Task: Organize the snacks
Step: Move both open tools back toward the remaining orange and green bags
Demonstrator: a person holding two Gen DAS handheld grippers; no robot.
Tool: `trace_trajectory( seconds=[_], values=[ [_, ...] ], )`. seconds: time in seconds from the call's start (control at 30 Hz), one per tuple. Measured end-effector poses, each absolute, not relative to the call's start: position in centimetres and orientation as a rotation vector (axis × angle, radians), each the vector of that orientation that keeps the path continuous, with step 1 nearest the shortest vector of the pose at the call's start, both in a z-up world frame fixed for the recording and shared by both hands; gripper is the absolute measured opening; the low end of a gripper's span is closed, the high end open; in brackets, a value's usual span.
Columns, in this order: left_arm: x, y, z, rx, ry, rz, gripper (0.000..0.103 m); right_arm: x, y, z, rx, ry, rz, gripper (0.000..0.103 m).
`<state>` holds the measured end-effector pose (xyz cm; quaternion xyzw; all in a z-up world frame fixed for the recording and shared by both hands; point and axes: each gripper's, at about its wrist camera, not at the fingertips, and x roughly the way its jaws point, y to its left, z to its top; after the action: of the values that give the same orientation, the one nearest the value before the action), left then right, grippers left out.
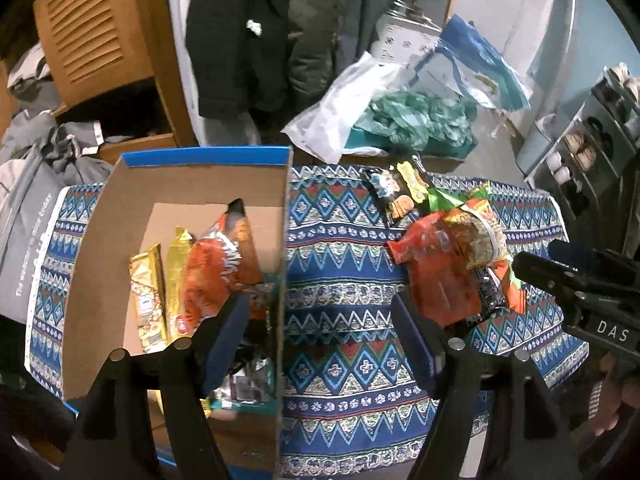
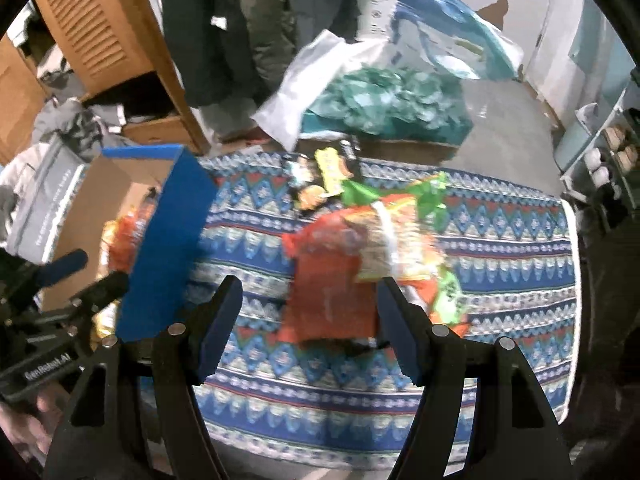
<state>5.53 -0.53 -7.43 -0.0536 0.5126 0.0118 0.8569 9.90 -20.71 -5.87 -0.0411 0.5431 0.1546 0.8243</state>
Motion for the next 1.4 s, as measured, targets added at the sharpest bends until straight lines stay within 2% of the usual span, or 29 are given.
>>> trace_trajectory(
  seconds=[0.33, 0.93, 1.33, 1.4],
  values=[
    [8.9, -3.1, -9.4, -0.102, 1.149, 0.004, 0.075, 12.2, -23.9, -7.7, -0.175, 1.204, 0.307, 0.069],
    [14.6, -6.3, -15.1, -0.138, 1.274, -0.020, 0.075, 19.7, -25.4, -15.9, -0.112, 1.349, 0.326, 0.069],
    [15.7, -6.9, -17.4, -0.150, 1.322, -0.022, 0.075, 20.1, -24.4, -17.5, -0.137, 1.344, 0.337, 0.069],
    [15.9, -7.1, -17.5, -0.150, 1.326, -0.022, 0.075, 20.1, -24.3, -17.7, -0.146, 1.337, 0.343, 0.062]
  ],
)
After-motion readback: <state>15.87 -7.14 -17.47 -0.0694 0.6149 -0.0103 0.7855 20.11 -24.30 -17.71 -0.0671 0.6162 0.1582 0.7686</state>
